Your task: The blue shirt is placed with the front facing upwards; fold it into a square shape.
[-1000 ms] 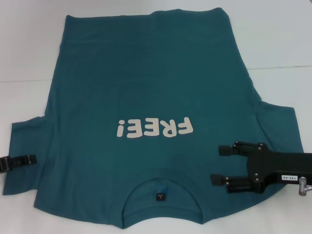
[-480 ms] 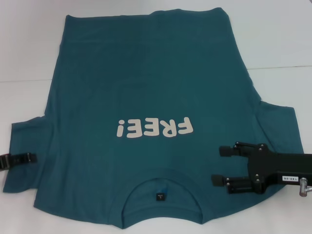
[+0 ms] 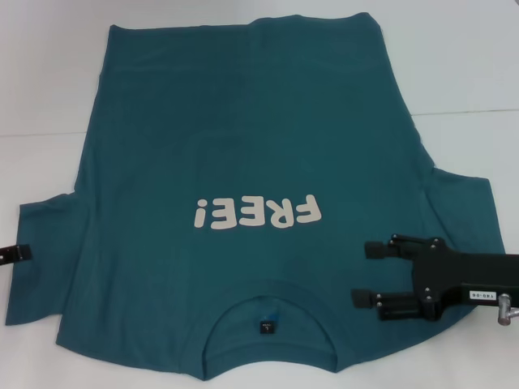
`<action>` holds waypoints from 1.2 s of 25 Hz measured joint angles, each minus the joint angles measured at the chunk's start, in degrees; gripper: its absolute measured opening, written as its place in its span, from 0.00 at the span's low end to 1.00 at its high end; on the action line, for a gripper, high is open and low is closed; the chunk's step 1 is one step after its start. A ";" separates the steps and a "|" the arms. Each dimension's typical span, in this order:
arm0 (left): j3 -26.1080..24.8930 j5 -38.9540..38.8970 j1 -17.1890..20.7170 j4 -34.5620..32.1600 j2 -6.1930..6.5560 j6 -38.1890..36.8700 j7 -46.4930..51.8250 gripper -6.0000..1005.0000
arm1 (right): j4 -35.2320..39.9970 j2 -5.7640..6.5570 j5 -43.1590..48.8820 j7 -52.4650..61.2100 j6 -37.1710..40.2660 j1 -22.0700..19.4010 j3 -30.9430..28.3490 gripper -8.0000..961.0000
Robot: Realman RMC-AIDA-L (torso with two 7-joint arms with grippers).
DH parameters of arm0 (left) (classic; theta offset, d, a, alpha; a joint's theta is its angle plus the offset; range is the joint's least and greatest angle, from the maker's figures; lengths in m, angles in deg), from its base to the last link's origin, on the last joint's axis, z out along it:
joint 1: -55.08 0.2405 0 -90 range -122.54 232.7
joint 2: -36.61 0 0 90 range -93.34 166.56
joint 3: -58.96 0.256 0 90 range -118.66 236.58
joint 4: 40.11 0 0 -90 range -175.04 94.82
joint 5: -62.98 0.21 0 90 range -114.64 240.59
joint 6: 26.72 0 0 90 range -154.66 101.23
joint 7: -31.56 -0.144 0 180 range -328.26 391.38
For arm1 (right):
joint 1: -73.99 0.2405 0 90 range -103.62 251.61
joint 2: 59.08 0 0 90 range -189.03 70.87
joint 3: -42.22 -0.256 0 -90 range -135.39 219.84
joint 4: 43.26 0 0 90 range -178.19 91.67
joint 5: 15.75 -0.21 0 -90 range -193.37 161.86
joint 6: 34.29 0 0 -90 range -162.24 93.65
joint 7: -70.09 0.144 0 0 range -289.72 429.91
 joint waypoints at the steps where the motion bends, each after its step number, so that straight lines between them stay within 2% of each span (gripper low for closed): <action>1: 0.03 0.03 0.00 0.29 0.00 0.41 0.00 0.80 | 0.02 0.00 0.00 0.04 0.00 0.07 0.00 0.96; 14: 1.21 0.19 -0.77 3.51 0.05 2.88 -0.40 0.80 | 0.19 0.07 0.00 0.14 0.00 0.42 0.00 0.96; 22: 1.53 2.66 -2.89 5.73 0.05 3.37 -0.27 0.80 | 0.22 0.09 0.00 0.14 0.00 0.52 0.00 0.96; 30: 1.22 2.54 -3.21 5.36 -1.06 2.89 -0.42 0.78 | 0.07 0.09 0.05 0.14 0.00 0.32 0.00 0.96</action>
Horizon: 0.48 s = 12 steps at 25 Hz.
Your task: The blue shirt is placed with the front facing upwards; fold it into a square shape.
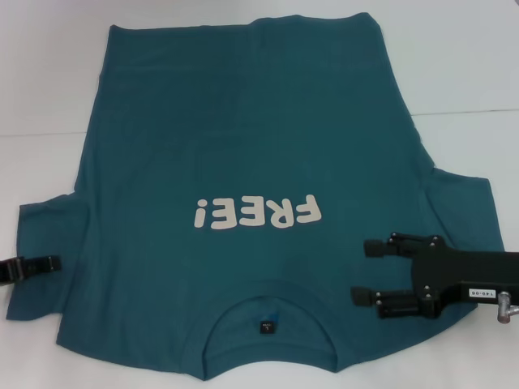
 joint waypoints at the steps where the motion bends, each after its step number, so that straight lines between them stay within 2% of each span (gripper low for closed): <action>1: 0.08 0.12 -0.03 -0.05 -0.09 0.10 -0.11 0.78 | -0.05 0.00 0.01 0.02 0.00 -0.02 0.00 0.96; 3: -0.03 0.17 -0.12 -0.17 -0.24 0.29 -0.45 0.77 | -0.13 0.00 0.02 0.06 0.00 -0.07 0.00 0.96; 8: -1.02 -0.16 0.05 -1.49 -0.74 0.51 -0.78 0.53 | -0.11 0.00 0.04 0.20 0.05 -0.17 0.08 0.96; 12: -0.98 -0.18 0.27 -2.30 -1.12 0.33 -0.97 0.44 | -0.16 -0.02 0.03 0.27 0.30 -0.28 0.09 0.96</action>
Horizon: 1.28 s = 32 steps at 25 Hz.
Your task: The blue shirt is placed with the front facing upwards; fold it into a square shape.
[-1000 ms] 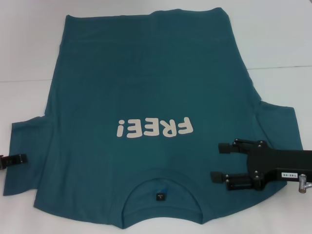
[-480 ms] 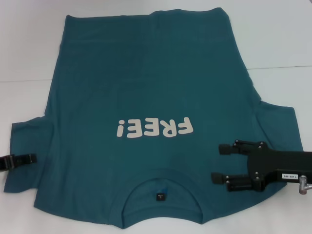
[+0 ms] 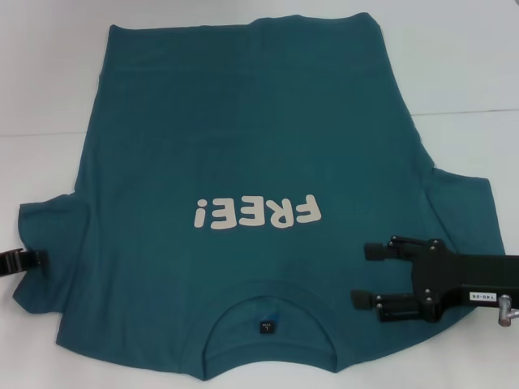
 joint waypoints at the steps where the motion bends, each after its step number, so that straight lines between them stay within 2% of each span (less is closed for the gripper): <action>1: 0.06 0.00 0.02 0.00 -0.02 -0.04 -0.12 0.42 | 0.01 -0.02 0.00 0.13 0.06 -0.04 0.01 0.96; 7: 0.01 0.23 0.02 0.67 -0.04 -0.12 -1.82 0.29 | 0.25 -0.07 0.00 1.27 0.30 -0.15 0.49 0.96; 12: 0.06 0.23 0.12 0.34 -0.04 -0.57 -2.13 0.06 | 0.28 -0.07 0.00 1.30 0.81 -0.14 0.53 0.96; 15: 0.17 0.31 0.14 -1.24 -0.17 -1.93 -2.13 0.00 | 0.30 -0.07 0.00 1.30 1.13 -0.15 0.53 0.96; 21: -0.01 0.44 1.16 -8.05 -0.95 -5.61 -1.59 0.00 | 0.36 -0.06 -0.26 1.38 1.34 -0.58 0.07 0.96; 25: -0.03 0.50 0.68 -9.89 0.27 -8.26 -0.93 0.00 | 0.40 -0.01 -0.45 1.39 1.46 -0.66 0.01 0.96; 32: 0.16 0.75 -1.10 -9.60 3.64 -9.33 -1.10 0.00 | 0.40 0.04 -0.47 1.39 1.46 -0.67 -0.01 0.96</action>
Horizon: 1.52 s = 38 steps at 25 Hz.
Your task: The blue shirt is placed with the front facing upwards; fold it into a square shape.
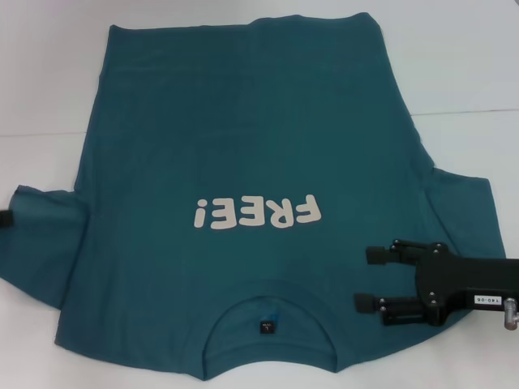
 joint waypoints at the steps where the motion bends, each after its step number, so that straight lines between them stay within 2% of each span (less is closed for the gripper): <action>1: 0.05 0.02 -0.27 0.04 0.38 -0.22 -0.10 0.00 | 0.00 0.02 0.00 0.00 0.00 0.00 0.00 0.96; 5: 0.18 1.07 -1.53 0.62 1.52 -0.70 -0.33 0.00 | -0.02 0.07 0.02 0.09 0.06 0.00 0.00 0.96; 13: 0.26 3.77 -4.00 0.71 2.70 -2.76 -0.50 0.00 | 0.10 0.23 0.14 1.48 0.10 0.00 0.12 0.96; 15: 0.16 3.73 -4.30 0.45 2.65 -3.83 -0.49 0.00 | 0.11 0.25 0.11 1.55 0.17 0.00 0.07 0.96; 27: 0.45 3.77 -5.87 -8.17 -2.98 -9.66 1.83 0.00 | 0.16 0.62 0.03 3.08 0.26 -0.37 -0.58 0.96; 34: 3.17 3.86 -6.63 -7.20 -5.00 -8.46 1.84 0.00 | 0.16 0.66 0.25 3.08 -0.08 -0.69 -0.61 0.96; 38: 5.14 3.87 -7.35 -4.28 -6.37 -6.38 1.71 0.05 | 0.16 0.68 0.28 3.08 -0.16 -0.86 -0.61 0.96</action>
